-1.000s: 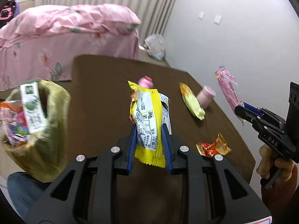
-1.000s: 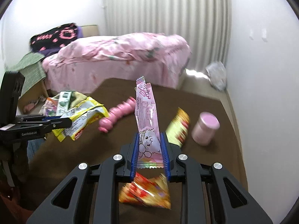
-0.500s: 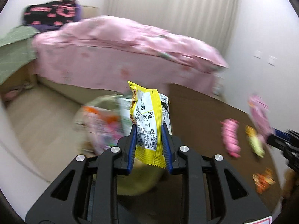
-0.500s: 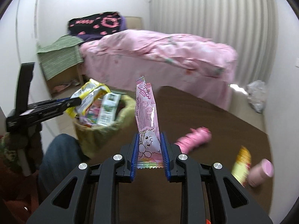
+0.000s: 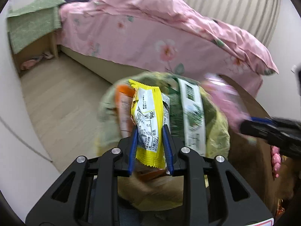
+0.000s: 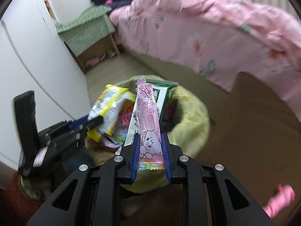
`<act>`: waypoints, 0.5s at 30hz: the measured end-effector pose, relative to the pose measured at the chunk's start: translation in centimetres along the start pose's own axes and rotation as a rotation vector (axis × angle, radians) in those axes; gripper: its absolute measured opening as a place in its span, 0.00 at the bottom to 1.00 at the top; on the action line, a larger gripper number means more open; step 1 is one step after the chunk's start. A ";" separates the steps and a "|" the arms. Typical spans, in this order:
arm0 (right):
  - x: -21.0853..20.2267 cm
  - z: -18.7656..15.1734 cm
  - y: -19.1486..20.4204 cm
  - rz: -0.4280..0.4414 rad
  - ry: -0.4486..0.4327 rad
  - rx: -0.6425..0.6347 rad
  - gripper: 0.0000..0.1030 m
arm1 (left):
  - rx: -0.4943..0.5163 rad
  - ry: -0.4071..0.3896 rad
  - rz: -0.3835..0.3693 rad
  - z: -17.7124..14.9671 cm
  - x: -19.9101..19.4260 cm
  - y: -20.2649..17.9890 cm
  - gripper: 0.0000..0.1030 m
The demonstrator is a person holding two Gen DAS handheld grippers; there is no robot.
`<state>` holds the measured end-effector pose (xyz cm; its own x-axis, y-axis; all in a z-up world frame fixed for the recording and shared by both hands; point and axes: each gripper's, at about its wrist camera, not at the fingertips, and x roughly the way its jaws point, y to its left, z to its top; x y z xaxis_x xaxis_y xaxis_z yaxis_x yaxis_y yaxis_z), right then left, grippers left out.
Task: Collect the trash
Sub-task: 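Carry both wrappers over the yellow trash bag and open both tools to drop them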
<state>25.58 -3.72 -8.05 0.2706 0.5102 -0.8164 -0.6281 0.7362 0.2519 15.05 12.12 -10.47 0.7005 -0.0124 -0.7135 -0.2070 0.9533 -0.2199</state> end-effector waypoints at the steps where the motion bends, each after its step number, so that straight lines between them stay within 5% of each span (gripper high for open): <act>1: 1.0 0.5 -0.3 0.005 0.022 0.007 0.21 | 0.002 0.012 -0.009 0.0 0.7 -0.2 0.24; 9: 8.0 2.8 -1.5 0.030 0.189 0.021 0.21 | -0.027 0.036 -0.054 0.4 2.4 0.2 0.21; 15: 7.2 2.9 -1.2 0.007 0.169 -0.009 0.20 | -0.032 0.039 -0.088 0.7 2.4 0.0 0.20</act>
<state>30.42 0.37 -12.70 0.1406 0.4328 -0.8905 -0.6362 0.7286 0.2536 17.18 12.32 -11.73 0.6903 -0.1083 -0.7154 -0.1680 0.9378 -0.3040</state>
